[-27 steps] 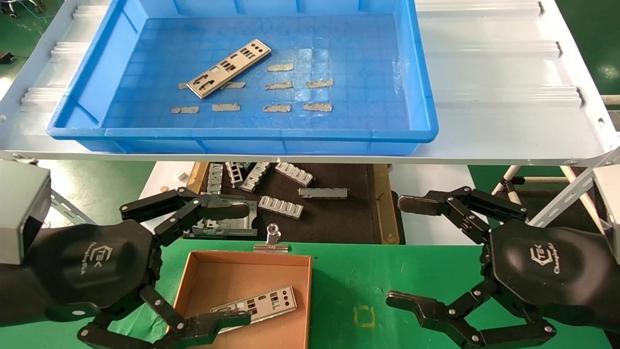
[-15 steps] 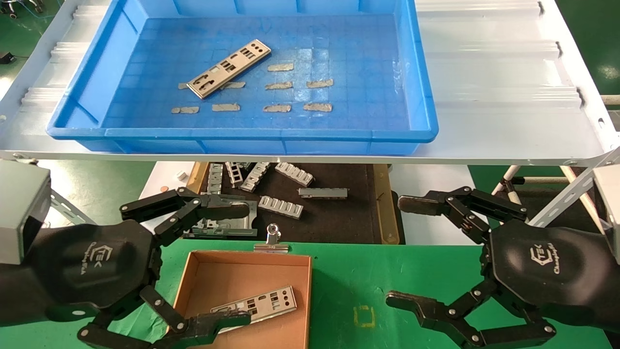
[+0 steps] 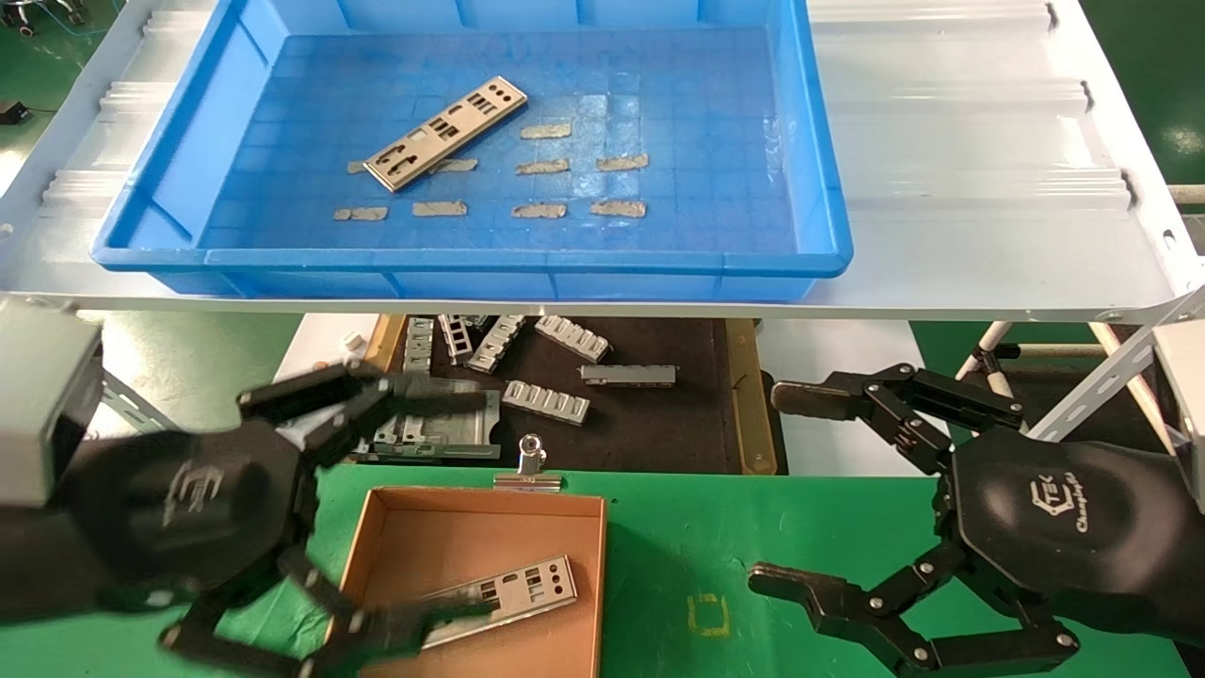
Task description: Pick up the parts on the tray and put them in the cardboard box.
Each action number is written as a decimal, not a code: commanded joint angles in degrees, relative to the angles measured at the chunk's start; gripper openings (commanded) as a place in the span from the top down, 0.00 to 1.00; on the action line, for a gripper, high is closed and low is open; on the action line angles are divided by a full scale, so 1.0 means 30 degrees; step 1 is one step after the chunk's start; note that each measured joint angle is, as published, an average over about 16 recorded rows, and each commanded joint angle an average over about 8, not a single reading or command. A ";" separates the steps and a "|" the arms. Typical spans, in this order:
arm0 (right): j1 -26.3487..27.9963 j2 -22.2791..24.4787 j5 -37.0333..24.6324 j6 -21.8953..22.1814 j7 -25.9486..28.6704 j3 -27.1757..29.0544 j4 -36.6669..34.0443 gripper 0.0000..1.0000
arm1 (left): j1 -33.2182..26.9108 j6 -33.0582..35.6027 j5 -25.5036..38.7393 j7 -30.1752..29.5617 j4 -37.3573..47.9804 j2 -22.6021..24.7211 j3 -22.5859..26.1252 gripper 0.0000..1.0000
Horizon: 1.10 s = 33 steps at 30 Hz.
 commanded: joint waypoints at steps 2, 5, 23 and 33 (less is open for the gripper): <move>0.0000 0.0000 0.0000 0.0000 0.0000 0.0000 0.0000 1.00 | -0.0253 -0.0482 0.0159 0.0080 0.0355 0.0286 -0.0027 0.00; 0.0000 0.0000 0.0000 0.0000 0.0000 0.0000 0.0000 1.00 | -0.1115 -0.1065 0.0654 0.0351 0.1253 0.0845 0.0037 0.00; 0.0000 0.0000 0.0000 0.0000 0.0000 0.0000 0.0000 1.00 | -1.0153 -0.3485 0.6785 0.3454 1.3221 0.5783 0.2672 0.00; 0.0000 0.0000 0.0000 0.0000 0.0000 0.0000 0.0000 1.00 | -1.3622 -0.5678 0.8837 0.5329 1.9003 0.8010 0.3661 0.00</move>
